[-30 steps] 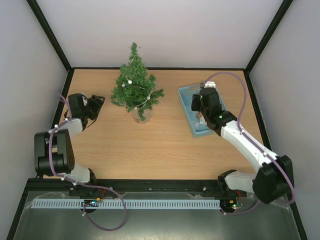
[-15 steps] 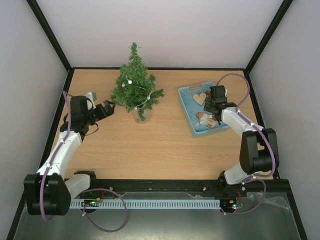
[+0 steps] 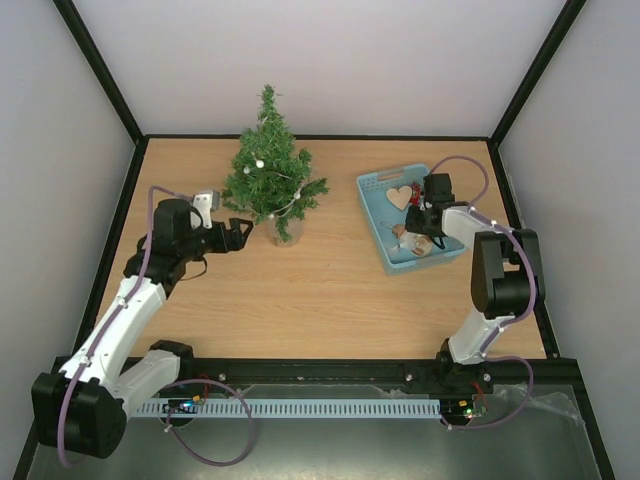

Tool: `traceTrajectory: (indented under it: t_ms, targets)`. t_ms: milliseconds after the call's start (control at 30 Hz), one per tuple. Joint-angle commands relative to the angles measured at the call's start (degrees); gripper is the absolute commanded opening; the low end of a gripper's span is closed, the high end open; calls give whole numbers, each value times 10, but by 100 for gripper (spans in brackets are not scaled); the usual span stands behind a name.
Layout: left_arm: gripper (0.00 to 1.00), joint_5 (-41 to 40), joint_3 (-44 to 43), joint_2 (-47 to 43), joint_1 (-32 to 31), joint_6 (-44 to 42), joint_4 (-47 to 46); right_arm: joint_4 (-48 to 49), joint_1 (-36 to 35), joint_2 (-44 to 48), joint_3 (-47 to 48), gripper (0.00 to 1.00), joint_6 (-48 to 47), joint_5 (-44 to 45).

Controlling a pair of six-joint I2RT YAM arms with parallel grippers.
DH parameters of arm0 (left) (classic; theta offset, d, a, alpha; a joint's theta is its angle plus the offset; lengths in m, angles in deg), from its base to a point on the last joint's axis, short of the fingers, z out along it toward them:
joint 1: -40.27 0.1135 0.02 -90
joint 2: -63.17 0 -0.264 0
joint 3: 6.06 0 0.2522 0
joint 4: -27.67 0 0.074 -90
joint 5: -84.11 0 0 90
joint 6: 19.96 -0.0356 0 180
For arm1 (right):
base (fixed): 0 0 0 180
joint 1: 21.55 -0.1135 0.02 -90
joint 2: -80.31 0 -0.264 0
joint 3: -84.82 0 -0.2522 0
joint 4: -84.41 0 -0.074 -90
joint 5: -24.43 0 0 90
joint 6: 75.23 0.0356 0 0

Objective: Decorate the small christmas tree
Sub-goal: Pick up the decoration item from the storage box.

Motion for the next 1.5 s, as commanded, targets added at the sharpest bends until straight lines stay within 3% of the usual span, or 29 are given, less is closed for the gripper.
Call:
traceTrajectory:
  t_ms: [0, 233, 1167, 1467]
  targets:
    - [92, -25, -18, -11, -2, -24, 39, -30, 1, -26, 20, 31, -26, -41]
    - [92, -49, -44, -28, -2, -18, 75, -29, 1, -26, 13, 30, -39, -41]
    - [88, 8, -78, -44, -2, 11, 91, -88, 1, 9, 10, 36, -55, -91]
    - [87, 18, -92, -49, -2, 14, 93, -92, 1, 2, 14, 29, -70, -94]
